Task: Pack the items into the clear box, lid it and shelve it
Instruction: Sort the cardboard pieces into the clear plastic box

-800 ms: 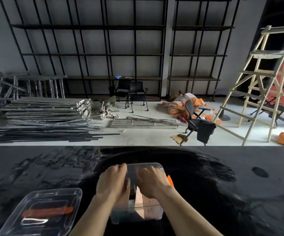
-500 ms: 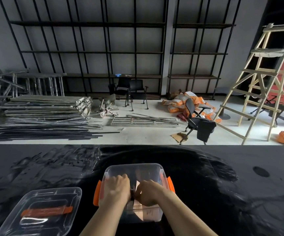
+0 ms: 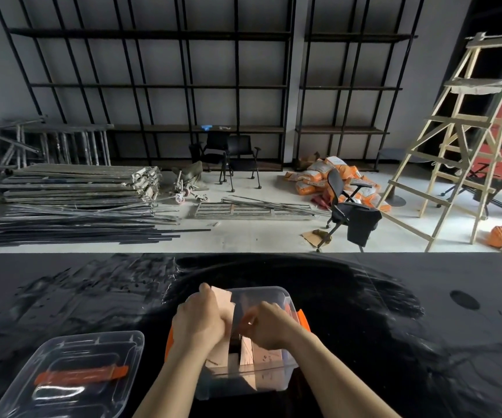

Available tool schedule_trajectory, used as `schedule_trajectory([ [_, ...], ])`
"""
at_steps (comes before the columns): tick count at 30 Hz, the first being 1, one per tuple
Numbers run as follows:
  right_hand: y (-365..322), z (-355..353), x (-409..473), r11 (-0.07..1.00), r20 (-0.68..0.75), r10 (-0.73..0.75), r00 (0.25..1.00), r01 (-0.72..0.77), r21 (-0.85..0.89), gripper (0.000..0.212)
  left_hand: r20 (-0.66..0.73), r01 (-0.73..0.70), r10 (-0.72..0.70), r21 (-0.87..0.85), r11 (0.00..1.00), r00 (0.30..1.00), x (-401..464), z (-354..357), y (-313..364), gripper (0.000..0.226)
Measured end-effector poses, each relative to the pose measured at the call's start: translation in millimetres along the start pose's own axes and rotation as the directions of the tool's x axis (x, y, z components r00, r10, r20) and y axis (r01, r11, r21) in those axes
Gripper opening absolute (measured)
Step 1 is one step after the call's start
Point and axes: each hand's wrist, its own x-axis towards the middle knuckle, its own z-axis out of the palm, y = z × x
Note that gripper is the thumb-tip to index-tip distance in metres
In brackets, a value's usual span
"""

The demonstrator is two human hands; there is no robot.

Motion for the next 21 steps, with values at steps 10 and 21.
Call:
schedule_trajectory([
  [10,-25,-24,-8,0.559,-0.032,-0.059,0.998,0.060,0.827,0.032,0.080,0.039,0.057,-0.856,0.516,0.995,5,-24,8,0.019],
  [21,-14,-23,-7,0.722,-0.323,0.115,0.940,0.144,0.676,0.015,-0.244,-0.089,-0.074,-0.593,0.800,0.967,-6,-4,28,0.021],
])
